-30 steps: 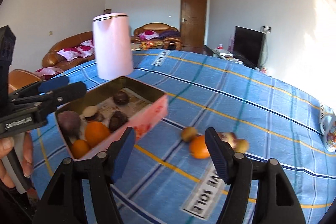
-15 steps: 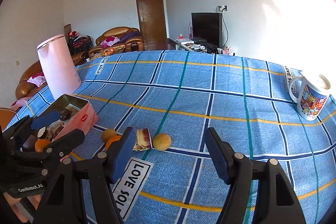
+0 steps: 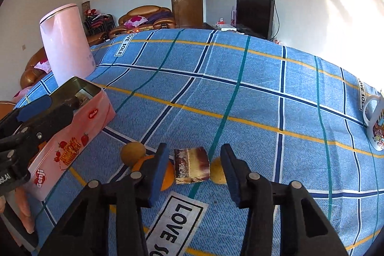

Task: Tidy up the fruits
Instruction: 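Move both tools away from the tin toward the remaining items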

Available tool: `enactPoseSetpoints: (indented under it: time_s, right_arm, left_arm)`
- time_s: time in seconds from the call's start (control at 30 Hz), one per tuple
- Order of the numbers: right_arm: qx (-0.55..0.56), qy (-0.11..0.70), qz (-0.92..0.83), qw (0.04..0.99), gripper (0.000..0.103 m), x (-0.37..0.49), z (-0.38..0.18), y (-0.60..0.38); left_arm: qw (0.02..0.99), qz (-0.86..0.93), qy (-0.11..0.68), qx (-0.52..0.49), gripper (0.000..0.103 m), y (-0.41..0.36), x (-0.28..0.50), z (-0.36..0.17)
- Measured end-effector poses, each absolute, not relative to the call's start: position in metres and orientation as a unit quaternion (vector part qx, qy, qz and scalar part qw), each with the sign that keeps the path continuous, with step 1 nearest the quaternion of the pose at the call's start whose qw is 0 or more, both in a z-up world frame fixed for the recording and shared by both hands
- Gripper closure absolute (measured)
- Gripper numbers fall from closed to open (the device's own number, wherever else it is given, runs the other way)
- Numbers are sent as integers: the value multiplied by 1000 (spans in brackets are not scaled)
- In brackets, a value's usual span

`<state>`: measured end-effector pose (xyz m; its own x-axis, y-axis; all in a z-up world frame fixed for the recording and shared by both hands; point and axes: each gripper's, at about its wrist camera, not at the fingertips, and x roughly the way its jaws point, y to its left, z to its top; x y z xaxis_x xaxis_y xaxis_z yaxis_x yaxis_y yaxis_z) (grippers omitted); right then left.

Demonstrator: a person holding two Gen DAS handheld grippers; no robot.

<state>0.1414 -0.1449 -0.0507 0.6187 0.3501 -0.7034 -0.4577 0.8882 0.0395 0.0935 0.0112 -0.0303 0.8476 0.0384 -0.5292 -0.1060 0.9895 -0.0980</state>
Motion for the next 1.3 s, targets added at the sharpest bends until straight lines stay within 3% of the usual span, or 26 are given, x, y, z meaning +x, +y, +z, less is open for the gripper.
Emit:
enactPoseSetpoints:
  time_s: [0.73, 1.1, 1.17, 1.3]
  right_arm:
    - [-48, 357, 242, 901, 58, 139, -45, -154]
    - [-9, 401, 277, 873, 62, 158, -58, -151]
    - [-5, 404, 279, 871, 62, 160, -59, -150]
    - [13, 406, 279, 870, 64, 164, -60, -154]
  left_arm:
    - [954, 12, 297, -48, 16, -13, 99, -40]
    - [949, 5, 315, -26, 13, -22, 115, -43]
    - [951, 17, 307, -12, 21, -25, 116, -41]
    - [954, 18, 299, 29, 21, -36, 116, -39]
